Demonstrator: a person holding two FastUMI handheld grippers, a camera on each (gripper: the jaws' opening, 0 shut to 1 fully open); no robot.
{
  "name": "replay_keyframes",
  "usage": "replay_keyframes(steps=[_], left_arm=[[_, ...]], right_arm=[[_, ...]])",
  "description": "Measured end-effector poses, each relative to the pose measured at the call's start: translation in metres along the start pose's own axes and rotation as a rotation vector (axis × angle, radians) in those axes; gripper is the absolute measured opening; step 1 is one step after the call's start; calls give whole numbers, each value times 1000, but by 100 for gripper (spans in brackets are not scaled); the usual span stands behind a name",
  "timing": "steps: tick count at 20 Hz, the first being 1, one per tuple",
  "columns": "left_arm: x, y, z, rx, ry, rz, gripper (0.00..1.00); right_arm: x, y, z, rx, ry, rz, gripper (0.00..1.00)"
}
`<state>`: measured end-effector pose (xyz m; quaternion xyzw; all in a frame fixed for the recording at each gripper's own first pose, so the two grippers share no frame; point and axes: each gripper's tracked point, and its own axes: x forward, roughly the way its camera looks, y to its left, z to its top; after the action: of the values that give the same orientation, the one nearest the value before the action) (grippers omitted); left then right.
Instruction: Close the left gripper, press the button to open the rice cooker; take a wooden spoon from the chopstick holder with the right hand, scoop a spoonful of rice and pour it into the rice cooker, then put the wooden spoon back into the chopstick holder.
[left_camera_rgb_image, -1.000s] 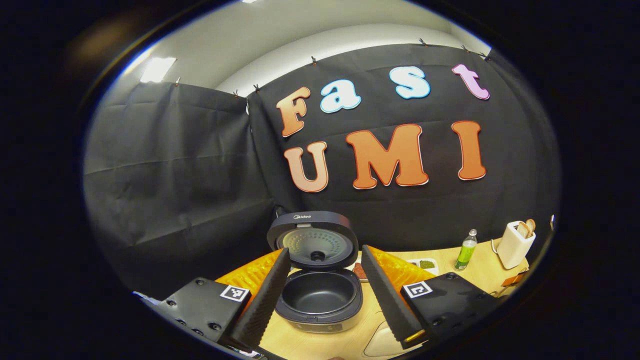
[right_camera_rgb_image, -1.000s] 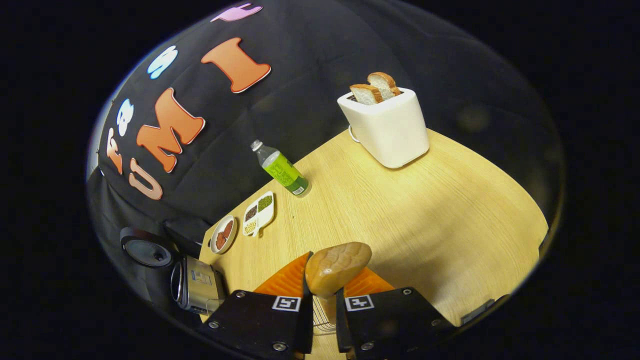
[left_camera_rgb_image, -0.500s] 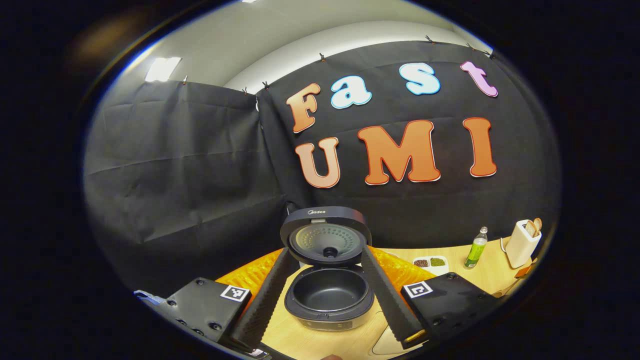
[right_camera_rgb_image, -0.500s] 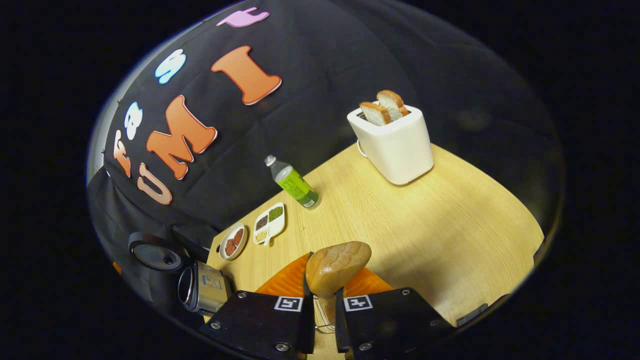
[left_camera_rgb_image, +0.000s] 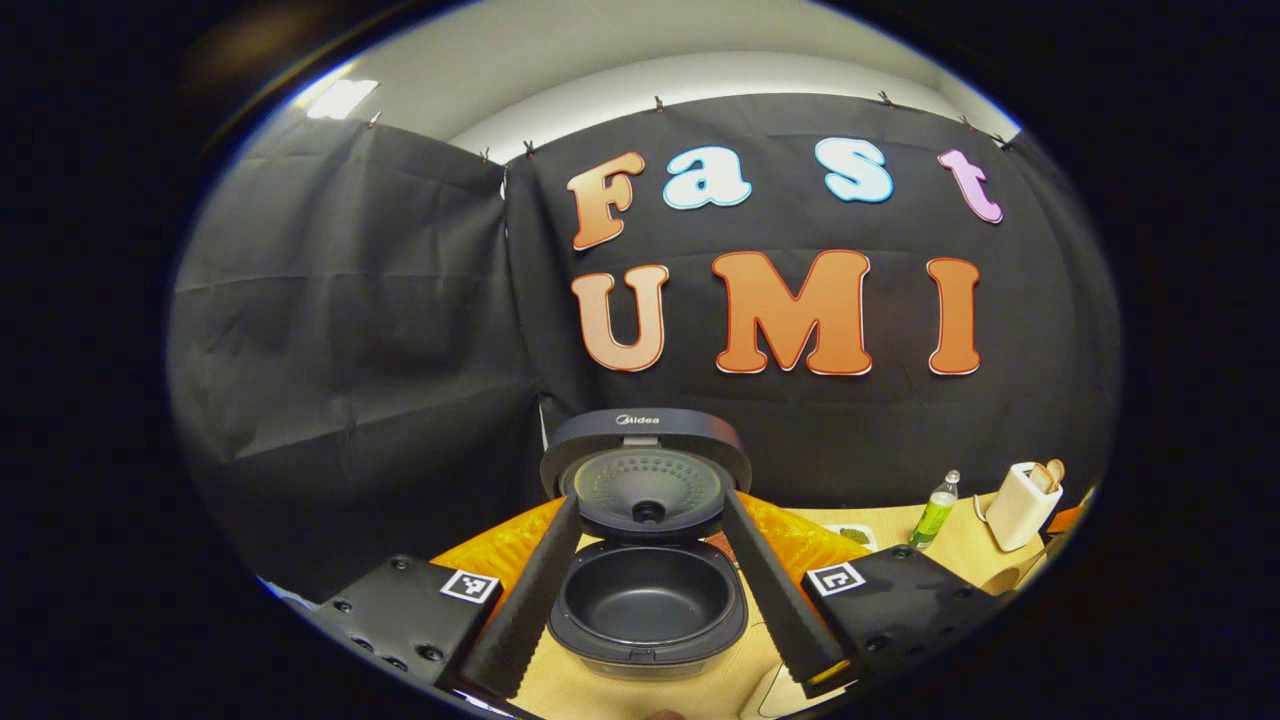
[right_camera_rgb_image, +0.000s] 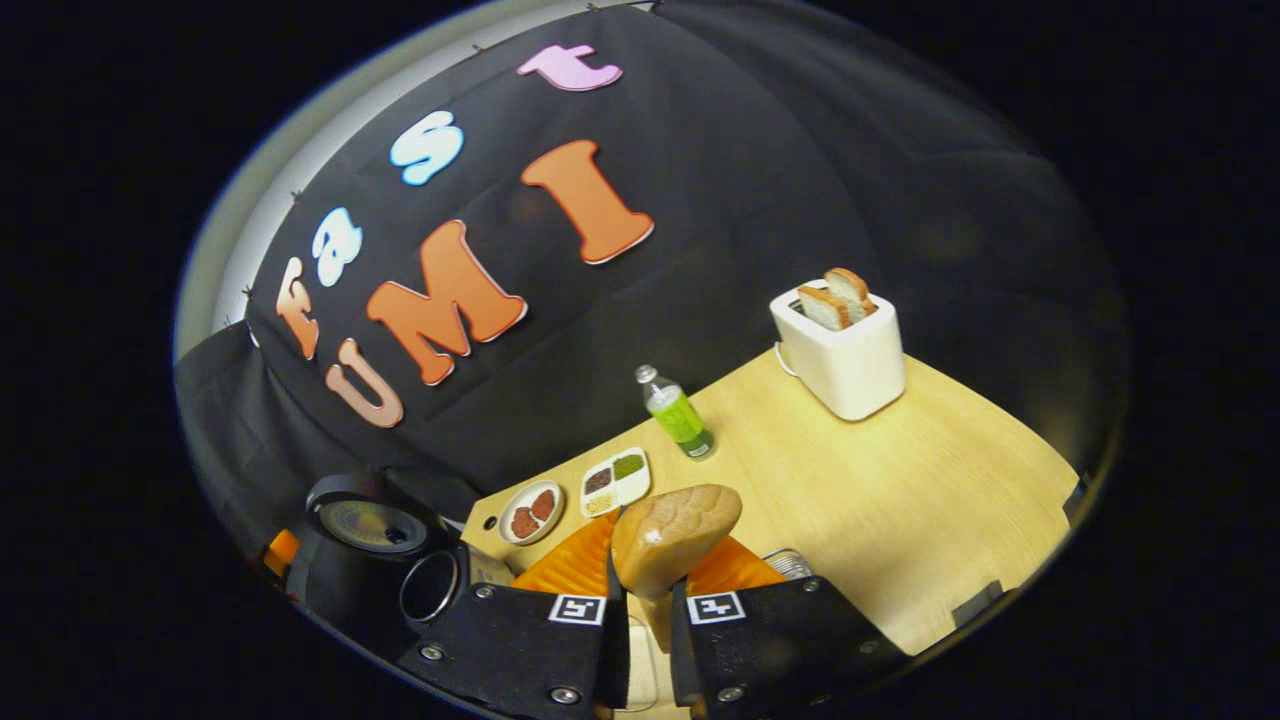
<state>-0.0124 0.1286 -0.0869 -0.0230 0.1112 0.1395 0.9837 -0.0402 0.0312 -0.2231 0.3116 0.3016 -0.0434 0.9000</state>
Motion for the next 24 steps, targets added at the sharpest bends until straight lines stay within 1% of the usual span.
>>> replay_keyframes(steps=[2, 4, 5, 6, 7, 8, 10, 12, 15, 16, 17, 18, 19, 20, 21, 23, 24], left_arm=[[6, 13, -2, -6, 4, 3, 96], [9, 24, 0, -7, -3, 12, 96], [10, 28, -2, -5, -3, 15, 96], [11, 33, -4, -3, 0, 16, 96], [11, 37, -7, -8, 16, 9, 100], [13, 39, -12, -24, 34, 2, 96], [16, 42, -22, -59, 76, -10, 87], [19, 47, -28, -73, 92, -11, 88], [21, 48, -30, -52, 94, -15, 88], [22, 50, -29, -47, 92, -16, 92], [23, 51, -26, -44, 87, -18, 92], [24, 52, -25, -39, 86, -19, 88], [26, 52, -25, -32, 86, -21, 88], [27, 51, -25, -23, 87, -25, 92], [28, 51, -25, -13, 89, -29, 92], [32, 47, -26, 5, 91, -40, 92], [32, 46, -28, 9, 95, -46, 88]], right_arm=[[2, 29, -17, -42, 11, 38, 16], [4, 48, -38, -105, 32, 54, 16], [5, 54, -49, -135, 39, 58, 11], [6, 59, -57, -158, 44, 61, 16], [8, 64, -66, -179, 49, 68, 16], [11, 65, -73, -203, 49, 66, 16], [20, 60, -89, -273, 38, 40, 16], [29, 54, -103, -336, 35, 15, 16], [35, 53, -114, -422, -8, -10, 16], [35, 54, -116, -447, -30, -12, 16], [35, 55, -119, -480, -51, -27, 16], [36, 52, -125, -516, -58, -44, 16], [37, 52, -133, -551, -71, -56, 16], [37, 50, -140, -579, -74, -71, 16], [37, 48, -149, -600, -74, -84, 16], [36, 48, -156, -666, -112, -104, 16], [35, 47, -159, -693, -122, -119, 16]])
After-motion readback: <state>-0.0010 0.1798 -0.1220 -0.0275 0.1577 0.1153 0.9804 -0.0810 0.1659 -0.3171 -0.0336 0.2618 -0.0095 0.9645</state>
